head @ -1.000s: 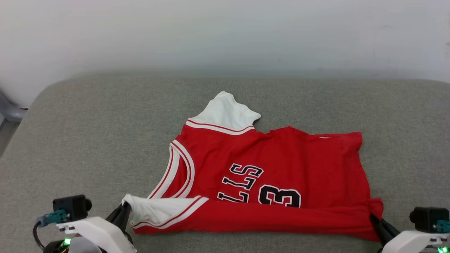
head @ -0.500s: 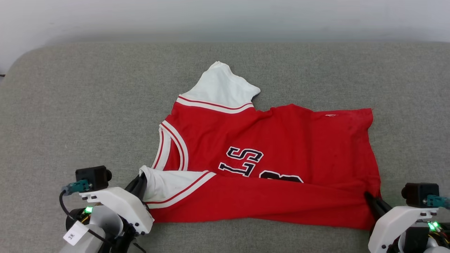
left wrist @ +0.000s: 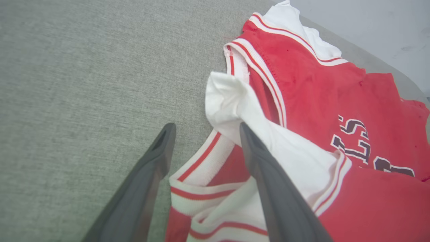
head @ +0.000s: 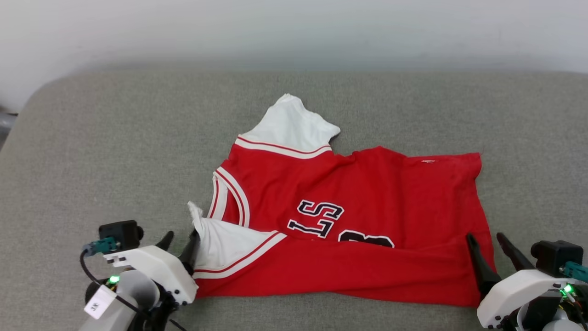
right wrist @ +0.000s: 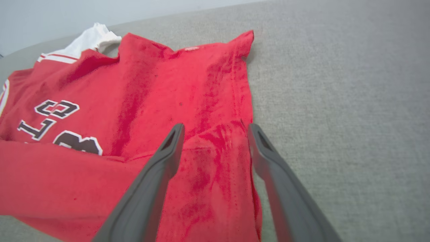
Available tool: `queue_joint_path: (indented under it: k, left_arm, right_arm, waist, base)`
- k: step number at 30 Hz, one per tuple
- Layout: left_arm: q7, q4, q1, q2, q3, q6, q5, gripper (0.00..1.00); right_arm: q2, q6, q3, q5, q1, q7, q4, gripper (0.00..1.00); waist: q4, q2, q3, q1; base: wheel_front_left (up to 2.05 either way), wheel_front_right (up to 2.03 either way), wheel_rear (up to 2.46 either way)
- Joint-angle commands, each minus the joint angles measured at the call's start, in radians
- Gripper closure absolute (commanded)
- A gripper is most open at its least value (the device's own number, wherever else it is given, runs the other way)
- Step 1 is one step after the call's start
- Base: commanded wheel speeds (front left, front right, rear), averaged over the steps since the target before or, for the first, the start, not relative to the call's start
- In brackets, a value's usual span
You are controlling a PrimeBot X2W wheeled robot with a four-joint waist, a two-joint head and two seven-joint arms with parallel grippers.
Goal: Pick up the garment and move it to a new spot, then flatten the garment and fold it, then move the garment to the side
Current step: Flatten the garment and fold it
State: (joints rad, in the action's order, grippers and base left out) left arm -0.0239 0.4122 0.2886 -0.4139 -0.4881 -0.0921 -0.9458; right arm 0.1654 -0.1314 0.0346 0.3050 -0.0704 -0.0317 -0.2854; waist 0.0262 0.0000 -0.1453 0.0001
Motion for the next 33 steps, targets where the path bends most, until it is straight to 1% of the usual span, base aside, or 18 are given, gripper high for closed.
queue_joint_path:
  k: [1,4,9,11,15,20,24,25,30,33]
  left_arm:
    - [-0.006,-0.001,-0.007,-0.008,0.004,-0.004,0.001,0.00]
    - [-0.008,-0.010,-0.026,-0.027,0.014,-0.020,0.001,0.00]
    - [0.036,-0.052,-0.048,-0.075,0.033,-0.046,-0.017,0.00]
    - [0.092,-0.079,-0.052,-0.094,0.031,-0.044,-0.040,0.00]
    - [0.253,-0.153,-0.058,-0.141,0.027,-0.075,-0.097,0.00]
    - [0.444,-0.250,-0.068,-0.200,0.015,-0.124,-0.163,0.00]
    - [0.537,-0.283,-0.064,-0.228,-0.007,-0.154,-0.178,0.00]
    - [0.549,-0.281,-0.059,-0.231,-0.013,-0.159,-0.173,0.00]
    - [0.570,-0.227,-0.032,-0.211,-0.041,-0.168,-0.160,0.00]
    - [0.575,-0.165,-0.019,-0.195,-0.061,-0.160,-0.147,0.00]
  right_arm:
    - [-0.009,0.002,0.002,-0.007,0.013,0.011,0.008,0.00]
    - [-0.024,0.002,0.020,-0.029,0.026,0.060,0.051,0.00]
    - [-0.054,0.001,0.047,-0.068,0.066,0.083,0.130,0.00]
    - [-0.064,0.001,0.054,-0.072,0.081,0.085,0.162,0.00]
    - [-0.080,0.001,0.064,-0.083,0.105,0.074,0.221,0.00]
    - [-0.097,0.001,0.058,-0.086,0.111,0.057,0.262,0.00]
    - [-0.105,0.001,0.053,-0.089,0.105,0.043,0.270,0.00]
    - [-0.107,0.001,0.050,-0.088,0.101,0.043,0.271,0.00]
    - [-0.112,0.001,0.049,-0.071,0.079,0.043,0.264,0.00]
    - [-0.114,0.001,0.048,-0.064,0.067,0.042,0.255,0.00]
  waist:
    - [-0.001,0.0000,0.020,-0.0001]
    - [-0.004,0.0000,0.053,-0.0001]
    - [-0.007,0.0000,0.095,-0.0001]
    - [-0.008,0.0000,0.101,-0.0001]
    - [-0.014,0.0000,0.106,-0.0001]
    - [-0.034,0.0000,0.091,-0.0001]
    - [-0.053,0.0000,0.061,-0.0001]
    - [-0.058,0.0000,0.052,-0.0001]
    - [-0.081,0.0000,0.004,-0.0001]
    - [-0.091,0.0000,-0.017,-0.0001]
  base:
    - [0.00,0.00,0.00]
    - [0.00,0.00,0.00]
    - [0.00,0.00,0.00]
    - [0.00,0.00,0.00]
    - [0.00,0.00,0.00]
    - [0.00,0.00,0.00]
    - [0.00,0.00,0.00]
    - [0.00,0.00,0.00]
    - [0.00,0.00,0.00]
    - [0.00,0.00,0.00]
